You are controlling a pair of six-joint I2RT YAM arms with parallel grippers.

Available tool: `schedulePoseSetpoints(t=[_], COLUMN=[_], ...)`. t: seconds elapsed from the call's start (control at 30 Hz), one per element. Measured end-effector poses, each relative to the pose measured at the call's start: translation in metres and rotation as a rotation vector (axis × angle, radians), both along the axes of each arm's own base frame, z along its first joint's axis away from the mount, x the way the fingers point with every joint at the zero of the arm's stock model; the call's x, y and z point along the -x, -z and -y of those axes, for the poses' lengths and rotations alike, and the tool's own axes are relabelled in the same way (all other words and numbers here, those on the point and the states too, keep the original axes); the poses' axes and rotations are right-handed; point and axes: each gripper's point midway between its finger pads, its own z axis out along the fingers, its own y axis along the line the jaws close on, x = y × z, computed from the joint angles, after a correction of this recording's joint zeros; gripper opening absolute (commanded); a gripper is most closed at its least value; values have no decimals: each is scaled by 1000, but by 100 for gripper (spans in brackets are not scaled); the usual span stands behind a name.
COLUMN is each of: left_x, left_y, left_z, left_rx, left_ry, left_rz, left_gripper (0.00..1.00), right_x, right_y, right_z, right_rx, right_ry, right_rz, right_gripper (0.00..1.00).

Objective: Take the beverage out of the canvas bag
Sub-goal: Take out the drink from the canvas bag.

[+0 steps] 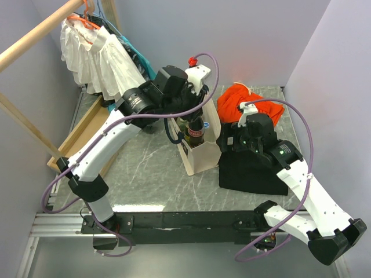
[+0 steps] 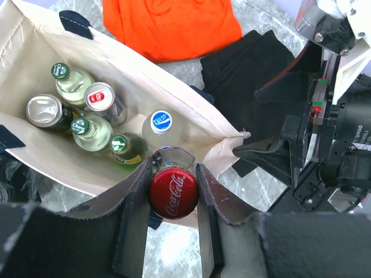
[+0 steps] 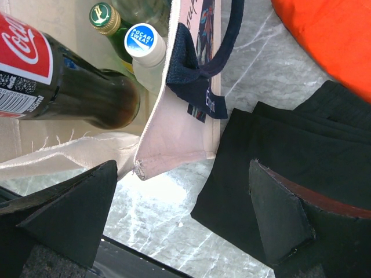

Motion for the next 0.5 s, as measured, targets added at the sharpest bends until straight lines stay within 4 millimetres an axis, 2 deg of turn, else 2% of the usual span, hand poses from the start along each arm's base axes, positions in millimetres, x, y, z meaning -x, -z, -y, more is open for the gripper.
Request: schedulePoseSetpoints(t=[0.17,0.3,0.5], left_x=[2,7,24], left_y=[-3,-12,-43], left_z=[-2,-10,-37], left_rx=[2,24,90], left_ry=[0,-4,-24], left_rz=[2,23,89], left_gripper=[1,1,1], right_x=[0,-1,0], right_y=[0,0,4], right_z=[0,0,-1], right_rx=[-1,-2,-3], right_ry=[0,1,2], right_rz=[1,2,-6], right_gripper=[100,100,100])
